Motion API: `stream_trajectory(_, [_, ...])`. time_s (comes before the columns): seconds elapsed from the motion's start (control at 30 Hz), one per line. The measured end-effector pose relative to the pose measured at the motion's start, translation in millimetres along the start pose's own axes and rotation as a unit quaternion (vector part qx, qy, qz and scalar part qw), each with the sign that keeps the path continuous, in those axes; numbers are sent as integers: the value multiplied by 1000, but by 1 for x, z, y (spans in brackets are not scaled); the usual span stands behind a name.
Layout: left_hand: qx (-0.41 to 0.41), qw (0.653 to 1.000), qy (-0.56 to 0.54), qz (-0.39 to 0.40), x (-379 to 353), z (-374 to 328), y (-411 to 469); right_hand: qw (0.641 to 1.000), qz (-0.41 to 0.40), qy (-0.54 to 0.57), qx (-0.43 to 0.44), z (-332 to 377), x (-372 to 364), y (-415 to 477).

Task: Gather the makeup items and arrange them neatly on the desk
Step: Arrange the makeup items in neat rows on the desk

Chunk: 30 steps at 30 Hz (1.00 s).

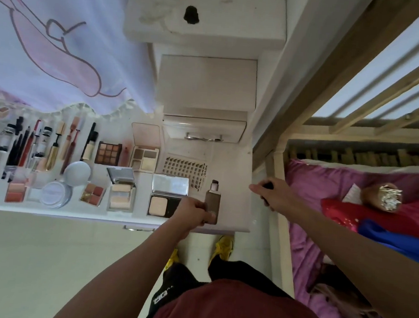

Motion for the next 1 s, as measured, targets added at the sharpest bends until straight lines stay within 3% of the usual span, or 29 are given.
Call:
stream_trajectory(0.3, [21,997,45,-66,-18,11,26,997,38,-49,-35,-8,-6,26])
stream_trajectory(0.53, [-5,981,136,-139,-13,10,27,974,10,-228,5,6,-13,53])
stream_trajectory(1.0, [-46,967,196,-158,-16,25,16,967,-56,-243,44,32,-28,83])
Point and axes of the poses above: each hand's wrist, its own y-axis towards the middle knuckle, its own x-axis out of the back of the hand, z = x × y, the point moved 4 cm from there along y, towards the middle knuckle, and after that the axes turned 11 degrees about z, right-handed, at the moved point
